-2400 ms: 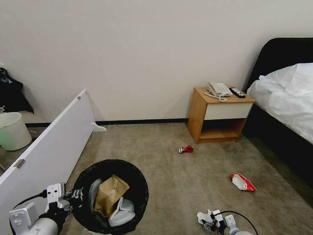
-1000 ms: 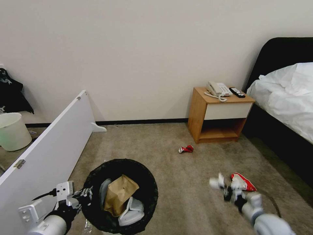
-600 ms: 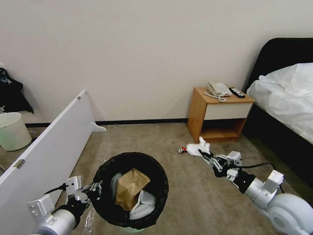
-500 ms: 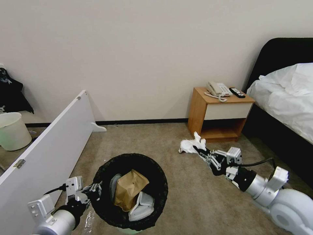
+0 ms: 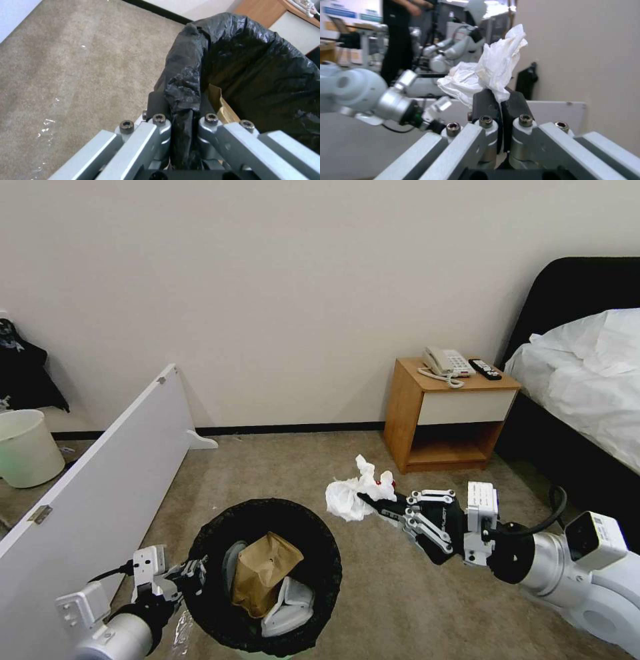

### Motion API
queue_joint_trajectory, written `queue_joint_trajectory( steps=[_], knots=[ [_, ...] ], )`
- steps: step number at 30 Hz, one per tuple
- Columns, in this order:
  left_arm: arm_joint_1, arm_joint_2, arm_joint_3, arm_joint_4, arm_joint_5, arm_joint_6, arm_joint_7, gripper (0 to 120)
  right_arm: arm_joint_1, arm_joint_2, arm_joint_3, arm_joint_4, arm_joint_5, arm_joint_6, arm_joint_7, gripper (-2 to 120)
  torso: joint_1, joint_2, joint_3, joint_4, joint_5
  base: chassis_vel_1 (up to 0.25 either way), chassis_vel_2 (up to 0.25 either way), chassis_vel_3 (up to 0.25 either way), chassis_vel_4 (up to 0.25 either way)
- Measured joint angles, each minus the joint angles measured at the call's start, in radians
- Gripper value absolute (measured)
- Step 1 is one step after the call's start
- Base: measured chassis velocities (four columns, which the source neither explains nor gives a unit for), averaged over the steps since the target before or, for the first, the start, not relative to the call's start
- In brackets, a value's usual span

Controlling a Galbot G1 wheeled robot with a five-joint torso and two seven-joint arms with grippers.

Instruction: Pick up the trash bin, then pick up the garbage from the floor and place it into the trash bin.

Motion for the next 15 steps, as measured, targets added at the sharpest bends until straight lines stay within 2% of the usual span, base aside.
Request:
queue_joint_trajectory(
  steps=[6,9,10,15],
  knots=[
    [-0.01,0.009,-0.001,0.0,-0.006,0.002,-0.001,4,0.143,0.005,-0.122,-0.016,0.055,-0.011,-0.053,0,0.0,0.0,0.0,0.0002,-0.0001,0.0,0.0,0.0,0.0],
    [-0.013,0.01,-0.002,0.0,-0.011,0.003,-0.001,4,0.292,0.047,-0.282,-0.031,0.093,-0.023,-0.067,0,0.0,0.0,0.0,0.0001,-0.0001,0.0,0.0,0.0,0.0],
    [-0.013,0.01,-0.002,0.0,-0.011,0.003,-0.001,4,0.292,0.047,-0.282,-0.031,0.093,-0.023,-0.067,0,0.0,0.0,0.0,0.0001,-0.0001,0.0,0.0,0.0,0.0],
    [-0.013,0.008,0.001,0.0,-0.011,0.004,-0.001,4,0.491,0.124,-0.482,-0.069,0.111,-0.028,-0.077,0,0.0,0.0,0.0,0.0003,-0.0001,0.0,0.0,0.0,0.0]
  ],
)
